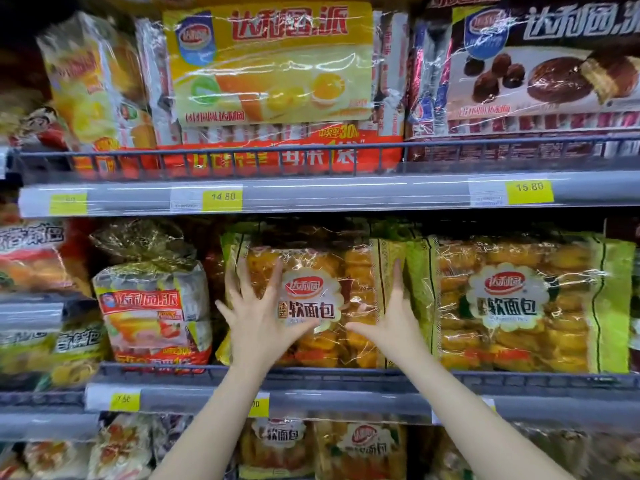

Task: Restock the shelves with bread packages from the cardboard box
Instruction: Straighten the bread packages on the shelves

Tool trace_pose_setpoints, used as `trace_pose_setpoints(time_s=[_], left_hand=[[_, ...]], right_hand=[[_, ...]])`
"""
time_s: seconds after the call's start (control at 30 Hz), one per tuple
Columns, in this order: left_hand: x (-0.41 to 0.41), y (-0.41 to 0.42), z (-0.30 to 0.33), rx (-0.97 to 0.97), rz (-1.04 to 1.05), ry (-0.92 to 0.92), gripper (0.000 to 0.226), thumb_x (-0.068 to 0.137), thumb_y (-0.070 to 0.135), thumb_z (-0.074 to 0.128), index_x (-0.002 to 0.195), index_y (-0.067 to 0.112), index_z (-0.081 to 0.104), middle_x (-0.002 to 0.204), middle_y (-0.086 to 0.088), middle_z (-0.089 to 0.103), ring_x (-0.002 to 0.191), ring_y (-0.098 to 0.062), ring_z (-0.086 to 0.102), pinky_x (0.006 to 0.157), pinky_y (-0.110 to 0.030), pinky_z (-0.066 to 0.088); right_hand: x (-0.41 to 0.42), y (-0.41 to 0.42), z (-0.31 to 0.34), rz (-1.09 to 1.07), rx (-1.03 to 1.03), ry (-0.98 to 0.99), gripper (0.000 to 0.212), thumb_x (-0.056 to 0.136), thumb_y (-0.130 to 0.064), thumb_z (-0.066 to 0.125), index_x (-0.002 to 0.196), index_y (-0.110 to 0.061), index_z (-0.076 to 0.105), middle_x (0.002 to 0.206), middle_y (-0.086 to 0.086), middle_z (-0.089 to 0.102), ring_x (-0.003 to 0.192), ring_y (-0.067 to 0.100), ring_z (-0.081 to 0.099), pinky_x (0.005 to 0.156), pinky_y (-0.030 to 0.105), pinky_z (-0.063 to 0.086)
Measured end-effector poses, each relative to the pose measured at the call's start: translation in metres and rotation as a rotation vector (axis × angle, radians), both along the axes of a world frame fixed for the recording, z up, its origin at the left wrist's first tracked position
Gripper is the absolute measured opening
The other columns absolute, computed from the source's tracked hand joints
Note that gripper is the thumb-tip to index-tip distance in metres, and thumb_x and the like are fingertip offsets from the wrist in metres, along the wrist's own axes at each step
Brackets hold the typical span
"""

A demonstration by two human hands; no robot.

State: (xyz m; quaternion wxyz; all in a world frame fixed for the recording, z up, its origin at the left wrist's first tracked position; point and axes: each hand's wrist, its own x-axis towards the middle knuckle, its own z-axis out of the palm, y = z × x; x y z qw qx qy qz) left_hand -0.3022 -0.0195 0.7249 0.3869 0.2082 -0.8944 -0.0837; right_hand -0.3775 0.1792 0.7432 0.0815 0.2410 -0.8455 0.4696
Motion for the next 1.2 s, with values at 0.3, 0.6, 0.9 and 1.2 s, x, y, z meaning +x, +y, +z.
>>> trace_pose_setpoints(time_s=[0.3,0.6,0.9,1.2], left_hand=[[-0.014,-0.035,0.012,0.255,-0.018,-0.122,0.114,0.04,0.093,0.049,0.135,0.063,-0.006,0.155,0.015,-0.021,0.144,-0.026,-0.018,0.105,-0.073,0.017],[0.005,-0.027,-0.003,0.398,0.057,0.011,0.097,0.057,0.089,0.045,0.138,0.059,0.002,0.157,-0.011,0.003,0.133,-0.047,0.028,0.102,-0.056,0.037],[0.018,-0.035,-0.025,0.209,0.111,0.072,0.088,0.077,0.075,0.04,0.148,0.031,0.012,0.151,-0.019,0.022,0.127,-0.043,0.035,0.102,-0.053,0.035],[0.041,-0.03,-0.035,0.135,0.172,-0.069,0.075,0.081,0.068,0.034,0.14,0.022,0.036,0.146,-0.021,0.031,0.13,-0.04,0.033,0.099,-0.053,0.038]], right_hand=[[-0.034,-0.027,0.018,0.121,0.062,-0.148,0.119,0.064,-0.057,0.073,0.132,-0.056,-0.024,0.158,-0.001,0.008,0.138,0.032,0.029,0.109,0.051,0.031],[-0.032,-0.011,-0.017,0.01,-0.039,-0.217,0.059,0.096,-0.047,0.024,0.14,-0.047,-0.014,0.07,0.004,0.056,0.042,0.016,0.046,0.048,0.029,0.048],[-0.023,-0.008,-0.027,-0.207,0.117,-0.007,0.063,0.093,-0.05,0.026,0.143,-0.038,-0.011,0.132,0.031,0.04,0.069,0.027,0.056,0.067,0.035,0.05],[-0.006,0.002,-0.029,-0.282,0.434,0.208,0.075,0.089,-0.05,0.042,0.142,-0.043,-0.011,0.128,0.023,0.038,0.097,0.028,0.051,0.061,0.029,0.047]])
